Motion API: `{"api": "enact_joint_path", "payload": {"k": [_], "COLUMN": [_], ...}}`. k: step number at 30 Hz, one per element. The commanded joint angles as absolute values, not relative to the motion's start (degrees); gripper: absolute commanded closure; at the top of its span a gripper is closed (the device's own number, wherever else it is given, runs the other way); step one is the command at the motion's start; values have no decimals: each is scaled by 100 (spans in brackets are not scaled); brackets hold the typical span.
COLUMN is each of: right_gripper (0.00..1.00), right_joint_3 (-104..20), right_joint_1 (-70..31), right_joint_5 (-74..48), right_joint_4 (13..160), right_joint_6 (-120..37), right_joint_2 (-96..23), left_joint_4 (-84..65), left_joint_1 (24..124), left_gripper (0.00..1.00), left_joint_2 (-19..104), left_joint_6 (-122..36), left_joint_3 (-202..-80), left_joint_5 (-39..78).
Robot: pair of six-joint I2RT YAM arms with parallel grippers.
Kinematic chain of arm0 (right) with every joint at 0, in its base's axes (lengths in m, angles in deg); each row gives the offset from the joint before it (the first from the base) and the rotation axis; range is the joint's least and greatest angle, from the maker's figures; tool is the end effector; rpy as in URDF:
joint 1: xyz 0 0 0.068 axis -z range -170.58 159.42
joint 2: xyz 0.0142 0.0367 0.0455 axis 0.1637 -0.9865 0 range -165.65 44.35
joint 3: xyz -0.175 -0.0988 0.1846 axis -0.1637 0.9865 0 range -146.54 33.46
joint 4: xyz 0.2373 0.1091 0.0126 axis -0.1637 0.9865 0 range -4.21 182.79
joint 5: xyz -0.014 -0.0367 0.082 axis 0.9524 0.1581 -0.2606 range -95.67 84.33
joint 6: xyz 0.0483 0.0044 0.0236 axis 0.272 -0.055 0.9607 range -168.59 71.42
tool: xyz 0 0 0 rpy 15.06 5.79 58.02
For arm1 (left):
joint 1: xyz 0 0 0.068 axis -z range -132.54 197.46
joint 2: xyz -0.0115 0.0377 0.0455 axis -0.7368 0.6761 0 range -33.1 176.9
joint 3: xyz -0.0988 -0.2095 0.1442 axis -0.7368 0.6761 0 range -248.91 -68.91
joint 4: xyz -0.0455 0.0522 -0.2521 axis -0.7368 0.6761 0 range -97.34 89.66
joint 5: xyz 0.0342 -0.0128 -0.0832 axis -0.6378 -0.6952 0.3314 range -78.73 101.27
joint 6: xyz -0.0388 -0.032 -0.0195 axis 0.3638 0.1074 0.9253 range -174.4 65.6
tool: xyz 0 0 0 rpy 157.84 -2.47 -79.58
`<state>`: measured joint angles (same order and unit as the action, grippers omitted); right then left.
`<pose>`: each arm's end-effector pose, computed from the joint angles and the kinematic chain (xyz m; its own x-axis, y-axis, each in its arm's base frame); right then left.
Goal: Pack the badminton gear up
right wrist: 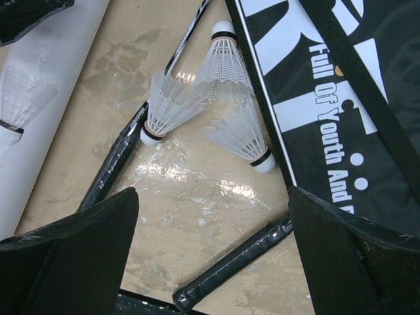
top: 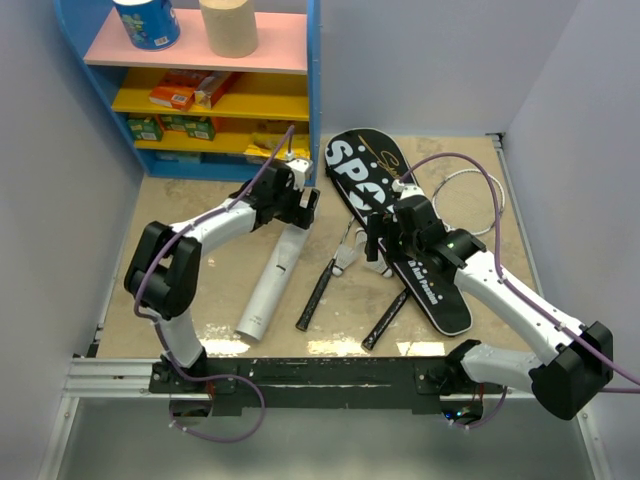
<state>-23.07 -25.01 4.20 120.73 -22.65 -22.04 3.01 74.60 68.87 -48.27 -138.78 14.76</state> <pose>0.2042 0.1324 0.2957 -0.7225 0.0271 -0.6909 -0.1566 0.9669 0.2017 0.3505 -0.1820 0.2185 -0.6502 0.2135 -0.7291 0.4283 0.8957 -0.1197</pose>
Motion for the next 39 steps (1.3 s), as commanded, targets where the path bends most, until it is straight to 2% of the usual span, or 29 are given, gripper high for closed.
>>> {"api": "enact_joint_path", "payload": {"k": [1, 19, 25, 28, 29, 33, 34, 37, 39], "right_gripper": [1, 1, 2, 2, 2, 2, 2, 2, 2], "right_joint_3": [-2279, -2007, -1910, -1883, -1866, -1804, -1795, -1778, -1795], "right_joint_1": [-2494, -2494, -2494, -2494, -2503, -2503, -2494, -2494, -2494], "right_joint_5": [549, 391, 347, 338, 338, 303, 295, 277, 259], "right_joint_4": [12059, 11866, 11848, 11831, 11831, 11796, 11796, 11787, 11787], "right_joint_6": [-2248, -2178, -2151, -2143, -2143, -2125, -2125, -2125, -2143], "right_joint_2": [-2218, -2253, -2139, -2112, -2086, -2025, -2007, -1946, -1928], "left_joint_4": [57, -66, -312, -383, -374, -278, -251, -137, -76], "left_joint_1": [7480, 7488, 7524, 7559, 7568, 7664, 7708, 7778, 7822], "left_gripper": [0, 0, 5, 17, 25, 47, 57, 72, 75], "left_joint_2": [7175, 7958, 7905, 7870, 7870, 7896, 7896, 7809, 7634], "left_joint_6": [-5035, -5290, -5334, -5404, -5405, -5606, -5685, -5834, -5905], "left_joint_3": [-14248, -14195, -14020, -13967, -13967, -13958, -13958, -13975, -13967], "left_joint_5": [1523, 1742, 1804, 1813, 1821, 1681, 1559, 1409, 1408]}}
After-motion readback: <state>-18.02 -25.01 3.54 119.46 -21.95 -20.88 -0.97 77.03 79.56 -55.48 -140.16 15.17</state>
